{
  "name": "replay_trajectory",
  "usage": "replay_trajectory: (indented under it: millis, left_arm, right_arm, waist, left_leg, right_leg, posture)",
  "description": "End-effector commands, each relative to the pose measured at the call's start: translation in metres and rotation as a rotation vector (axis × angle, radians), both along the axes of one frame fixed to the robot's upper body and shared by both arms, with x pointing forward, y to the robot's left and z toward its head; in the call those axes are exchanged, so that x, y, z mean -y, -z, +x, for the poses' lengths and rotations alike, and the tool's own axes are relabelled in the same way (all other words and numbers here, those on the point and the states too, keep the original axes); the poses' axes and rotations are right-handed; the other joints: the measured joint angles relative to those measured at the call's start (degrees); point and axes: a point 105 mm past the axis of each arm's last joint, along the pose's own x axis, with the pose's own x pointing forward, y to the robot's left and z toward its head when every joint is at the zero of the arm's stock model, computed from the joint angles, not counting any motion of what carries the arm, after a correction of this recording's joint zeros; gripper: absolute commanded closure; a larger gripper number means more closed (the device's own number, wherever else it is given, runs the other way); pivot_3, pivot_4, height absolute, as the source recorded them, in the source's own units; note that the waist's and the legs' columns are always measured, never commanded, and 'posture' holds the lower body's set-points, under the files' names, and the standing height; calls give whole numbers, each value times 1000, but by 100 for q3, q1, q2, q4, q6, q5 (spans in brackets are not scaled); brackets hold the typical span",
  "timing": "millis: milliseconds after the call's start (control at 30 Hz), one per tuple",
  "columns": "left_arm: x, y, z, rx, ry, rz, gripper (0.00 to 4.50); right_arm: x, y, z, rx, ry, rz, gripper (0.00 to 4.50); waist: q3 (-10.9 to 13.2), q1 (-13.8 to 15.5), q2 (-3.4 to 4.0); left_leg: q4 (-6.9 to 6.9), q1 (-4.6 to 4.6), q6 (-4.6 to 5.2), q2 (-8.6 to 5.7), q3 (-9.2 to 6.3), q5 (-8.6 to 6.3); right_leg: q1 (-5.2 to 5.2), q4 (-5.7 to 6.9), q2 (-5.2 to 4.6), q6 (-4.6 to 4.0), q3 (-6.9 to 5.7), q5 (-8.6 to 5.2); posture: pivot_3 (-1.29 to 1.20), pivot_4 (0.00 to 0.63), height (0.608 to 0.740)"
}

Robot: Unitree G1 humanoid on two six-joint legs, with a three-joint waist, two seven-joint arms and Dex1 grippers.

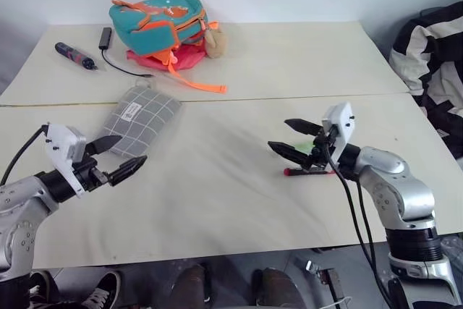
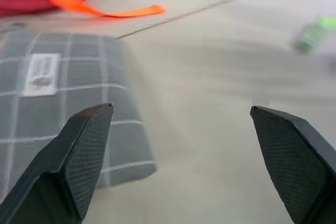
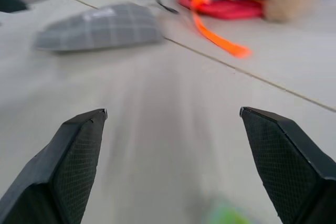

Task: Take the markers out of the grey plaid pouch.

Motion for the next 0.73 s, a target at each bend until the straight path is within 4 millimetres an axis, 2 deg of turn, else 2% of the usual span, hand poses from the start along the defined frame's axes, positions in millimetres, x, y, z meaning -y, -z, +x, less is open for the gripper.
replay_trajectory:
  millis: [33, 233, 300, 433, 733]
  left_arm:
    - [6, -4, -6, 77, 38, 23, 57]
    - [10, 15, -11, 51, 59, 45, 57]
    - [11, 15, -9, 65, 63, 46, 57]
    - [10, 8, -4, 101, 56, 33, 57]
    - [4, 15, -6, 81, 46, 50, 57]
  right_arm:
    - [18, -13, -5, 85, 37, -49, 244]
    - [40, -1, 0, 20, 120, -100, 244]
    - [45, 1, 3, 8, 142, -104, 244]
    - [45, 3, 4, 15, 139, -115, 244]
    - [41, 10, 0, 12, 127, -140, 244]
  waist:
    - [0, -2, 0]
    - [0, -2, 0]
    - [0, -1, 0]
    - [0, 17, 0]
    - [0, 2, 0]
  left_leg:
    - [0, 1, 1, 0, 0, 0]
    - [1, 6, 6, 2, 1, 4]
    - [1, 6, 7, 2, 0, 4]
    - [1, 5, 11, 1, -1, 7]
    - [1, 6, 13, 2, -1, 8]
  right_leg:
    - [1, 1, -1, 0, 0, 0]
    - [3, 2, -3, 0, 1, 0]
    - [4, 4, -2, 0, 0, 0]
    - [4, 5, -2, 0, -3, 0]
    - [6, 8, 0, 1, -13, 1]
  posture:
    - [0, 150, 740]
    - [0, 150, 740]
    - [0, 150, 740]
    - [0, 150, 740]
    - [0, 150, 740]
